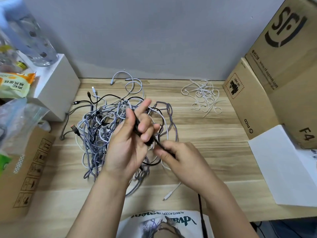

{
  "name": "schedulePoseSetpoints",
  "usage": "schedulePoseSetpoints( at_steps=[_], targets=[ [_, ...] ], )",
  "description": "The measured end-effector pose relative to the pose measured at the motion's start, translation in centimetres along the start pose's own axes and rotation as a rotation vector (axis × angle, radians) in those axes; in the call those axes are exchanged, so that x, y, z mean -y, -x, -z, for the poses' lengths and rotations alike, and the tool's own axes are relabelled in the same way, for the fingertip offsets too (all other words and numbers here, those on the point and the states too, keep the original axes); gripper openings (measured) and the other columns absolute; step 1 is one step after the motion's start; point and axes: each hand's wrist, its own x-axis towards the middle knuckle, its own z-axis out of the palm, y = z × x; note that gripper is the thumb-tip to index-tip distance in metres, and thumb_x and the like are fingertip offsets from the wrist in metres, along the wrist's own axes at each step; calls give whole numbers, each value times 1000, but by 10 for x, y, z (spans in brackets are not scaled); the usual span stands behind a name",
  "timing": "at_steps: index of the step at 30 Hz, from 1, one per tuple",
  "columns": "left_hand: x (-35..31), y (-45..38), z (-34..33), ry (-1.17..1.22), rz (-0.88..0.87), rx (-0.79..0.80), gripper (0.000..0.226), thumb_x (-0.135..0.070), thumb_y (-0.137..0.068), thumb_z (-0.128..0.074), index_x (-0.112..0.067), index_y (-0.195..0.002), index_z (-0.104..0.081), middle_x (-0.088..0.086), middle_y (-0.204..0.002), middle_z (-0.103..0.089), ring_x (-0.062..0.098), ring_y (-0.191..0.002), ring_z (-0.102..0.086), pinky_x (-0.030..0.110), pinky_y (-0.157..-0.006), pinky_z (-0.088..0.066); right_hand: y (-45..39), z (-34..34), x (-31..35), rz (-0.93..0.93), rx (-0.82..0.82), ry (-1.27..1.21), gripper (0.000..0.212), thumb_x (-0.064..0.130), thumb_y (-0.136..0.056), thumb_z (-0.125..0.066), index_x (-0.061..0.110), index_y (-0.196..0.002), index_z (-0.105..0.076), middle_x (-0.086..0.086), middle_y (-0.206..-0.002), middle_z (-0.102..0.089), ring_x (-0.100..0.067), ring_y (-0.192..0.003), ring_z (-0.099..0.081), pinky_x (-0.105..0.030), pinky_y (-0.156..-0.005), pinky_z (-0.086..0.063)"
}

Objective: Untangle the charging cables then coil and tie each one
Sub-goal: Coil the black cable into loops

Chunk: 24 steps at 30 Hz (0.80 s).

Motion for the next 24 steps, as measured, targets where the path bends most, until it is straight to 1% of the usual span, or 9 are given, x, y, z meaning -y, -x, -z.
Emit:
schedulePoseSetpoints(
  at_steps=[3,7,10,13,15,17,20,22,24],
  targets=[
    [9,-4,0,-375,-79,-131,40,-32,-84,-38,-15,-121,-45,-3,-53,-55,9,-46,-51,18,-59,-49,4,-1,4,24,73,127,24,41,-93,-49,24,-76,-54,5,-58,-45,-27,-72,-54,-36,-63,-40],
    [22,-1,10,-759,-12,-74,61,-34,-85,-44,-15,-140,-28,-1,-63,-63,11,-62,-60,15,-71,-47,8,7,12,77,1,213,40,53,-83,-36,25,-88,-65,2,-84,-67,-22,-84,-60,-36,-69,-45],
    [22,1,18,-977,85,-68,43,-33,-89,-48,-11,-126,-51,-2,-69,-67,13,-73,-63,20,-75,-47,11,15,13,109,-60,147,36,53,-77,-45,27,-84,-70,10,-69,-63,-8,-66,-55,-33,-64,-44],
    [17,5,23,-861,308,81,41,-45,-90,-50,-7,-94,-66,3,-50,-58,25,-51,-53,29,-54,-46,10,18,7,125,-136,80,30,53,-72,-56,28,-78,-69,19,-55,-51,2,-55,-47,-28,-61,-45],
    [13,8,21,-808,346,177,46,-47,-92,-42,-17,-65,-65,8,-47,-56,23,-42,-46,24,-45,-39,9,18,5,152,-200,23,29,55,-69,-57,31,-84,-65,16,-61,-60,-1,-61,-57,-32,-62,-50],
    [11,8,21,-803,397,244,55,-48,-91,-33,-18,-52,-57,6,-44,-54,19,-36,-42,24,-46,-35,9,19,5,195,-266,-14,28,53,-68,-60,33,-88,-63,12,-69,-64,-5,-62,-59,-33,-57,-49],
    [6,12,27,-733,530,392,64,-52,-94,-26,-15,-60,-65,-3,-38,-50,14,-32,-36,28,-51,-33,8,22,4,227,-337,-110,27,50,-66,-67,31,-85,-63,11,-73,-62,-8,-59,-56,-30,-54,-45],
    [2,15,32,-552,573,476,54,-57,-93,-39,-14,-78,-69,-6,-37,-47,13,-32,-30,24,-54,-40,6,25,2,227,-350,-173,26,49,-66,-69,29,-82,-64,10,-72,-61,-7,-60,-54,-23,-55,-40],
    [-2,16,35,-325,569,516,44,-51,-90,-51,-11,-82,-66,-8,-38,-45,11,-32,-26,24,-58,-47,4,25,-1,234,-347,-231,23,45,-69,-69,28,-83,-67,14,-69,-60,-4,-60,-52,-14,-56,-34]
  ],
)
